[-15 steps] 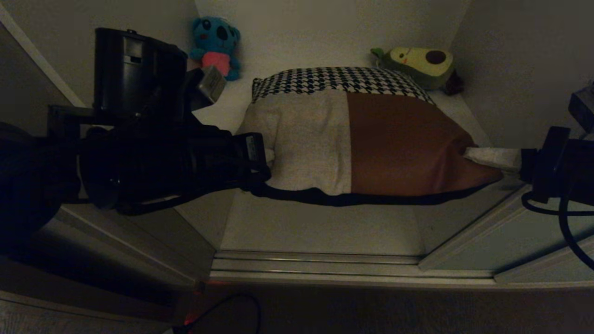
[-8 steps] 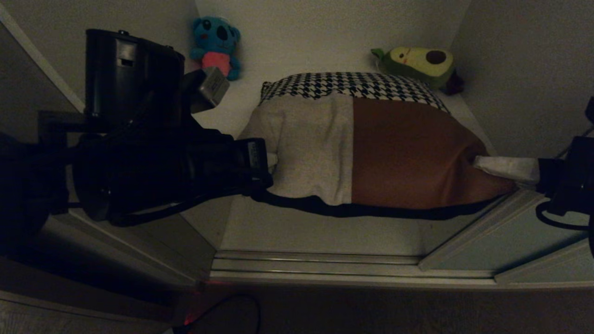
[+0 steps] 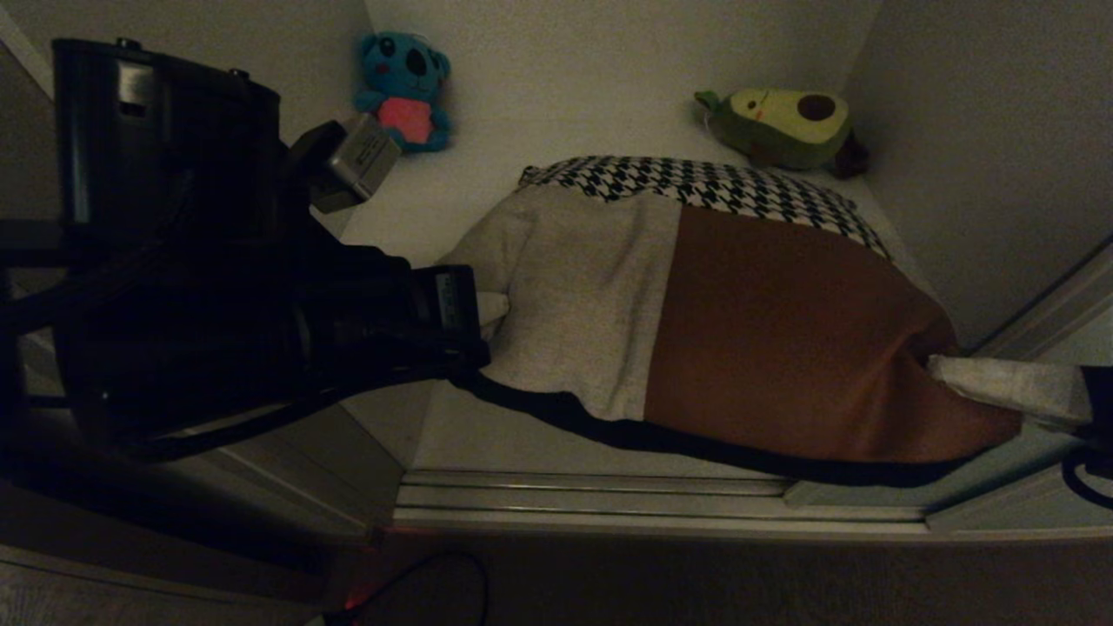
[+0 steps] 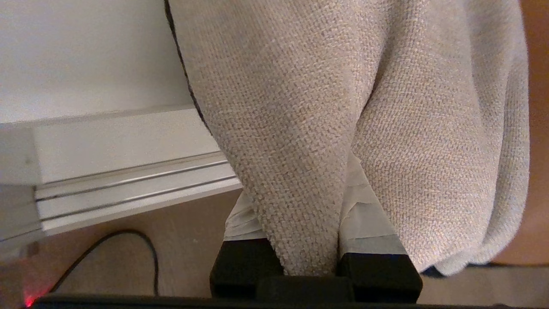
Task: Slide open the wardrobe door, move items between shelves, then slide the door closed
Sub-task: Place the pillow on the lower shelf
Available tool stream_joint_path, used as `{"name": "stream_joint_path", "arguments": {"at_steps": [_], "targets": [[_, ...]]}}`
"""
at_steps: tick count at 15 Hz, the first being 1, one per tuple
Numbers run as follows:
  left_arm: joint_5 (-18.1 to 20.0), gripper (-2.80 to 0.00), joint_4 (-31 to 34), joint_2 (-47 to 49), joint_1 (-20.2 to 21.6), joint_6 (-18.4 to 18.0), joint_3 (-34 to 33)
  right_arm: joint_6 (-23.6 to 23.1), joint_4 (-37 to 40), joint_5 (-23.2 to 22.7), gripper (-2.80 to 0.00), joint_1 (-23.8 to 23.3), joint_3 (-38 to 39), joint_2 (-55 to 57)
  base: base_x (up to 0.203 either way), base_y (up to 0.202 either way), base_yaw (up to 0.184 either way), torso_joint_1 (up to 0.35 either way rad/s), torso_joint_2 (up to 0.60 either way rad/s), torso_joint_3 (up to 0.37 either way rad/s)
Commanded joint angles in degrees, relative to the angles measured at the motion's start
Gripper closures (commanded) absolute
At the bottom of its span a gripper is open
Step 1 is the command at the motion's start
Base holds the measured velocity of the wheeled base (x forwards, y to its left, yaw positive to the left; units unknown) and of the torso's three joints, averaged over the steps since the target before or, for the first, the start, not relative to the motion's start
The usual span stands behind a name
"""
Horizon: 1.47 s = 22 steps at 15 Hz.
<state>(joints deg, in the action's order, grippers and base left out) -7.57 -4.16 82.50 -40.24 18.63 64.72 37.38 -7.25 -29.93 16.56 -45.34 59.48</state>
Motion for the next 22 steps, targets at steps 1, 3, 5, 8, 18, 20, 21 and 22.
{"name": "stream_joint_path", "arguments": {"at_steps": [1, 3, 5, 8, 18, 20, 21, 22], "targets": [[0.16, 0.0, -0.15, -1.89, -0.45, 0.15, -0.21, 0.28, 0.87, -0.16, 0.0, 1.26, -0.3, -3.93, 0.0, 0.0, 0.0, 0.0, 0.0, 0.0], [-0.12, 0.0, -0.15, -2.61, -1.29, 0.04, -0.18, 0.37, 2.1, -0.21, 0.0, 1.71, -0.28, -6.02, 0.0, 0.0, 0.0, 0.0, 0.0, 0.0], [-0.17, 0.0, -0.2, -2.95, -2.74, 0.28, -0.3, 0.74, 2.57, -0.24, 0.0, 1.74, 0.0, -7.73, 0.0, 0.0, 0.0, 0.0, 0.0, 0.0], [-0.25, 0.0, -0.24, -3.05, -3.8, 0.01, -1.79, 0.77, 3.64, -0.22, 0.0, 2.51, 0.16, -9.65, 0.0, 0.0, 0.0, 0.0, 0.0, 0.0], [-0.32, 0.0, -0.25, -3.5, -3.88, -0.07, -1.8, 0.86, 3.38, 0.05, 0.0, 2.42, 0.25, -9.82, 0.0, 0.0, 0.0, 0.0, 0.0, 0.0], [-0.25, 0.0, -0.33, -3.84, -3.88, 0.29, -1.78, 0.86, 3.13, 0.05, 0.0, 2.5, -0.02, -9.3, 0.0, 0.0, 0.0, 0.0, 0.0, 0.0], [-0.22, 0.0, -0.32, -3.84, -3.88, 0.16, -1.41, 0.86, 3.12, -0.04, 0.0, 2.51, -0.28, -9.19, 0.0, 0.0, 0.0, 0.0, 0.0, 0.0], [-0.16, 0.0, -0.31, -3.84, -3.88, -0.15, -1.17, 0.86, 3.12, -0.12, 0.0, 2.51, -0.28, -9.04, 0.0, 0.0, 0.0, 0.0, 0.0, 0.0]]}}
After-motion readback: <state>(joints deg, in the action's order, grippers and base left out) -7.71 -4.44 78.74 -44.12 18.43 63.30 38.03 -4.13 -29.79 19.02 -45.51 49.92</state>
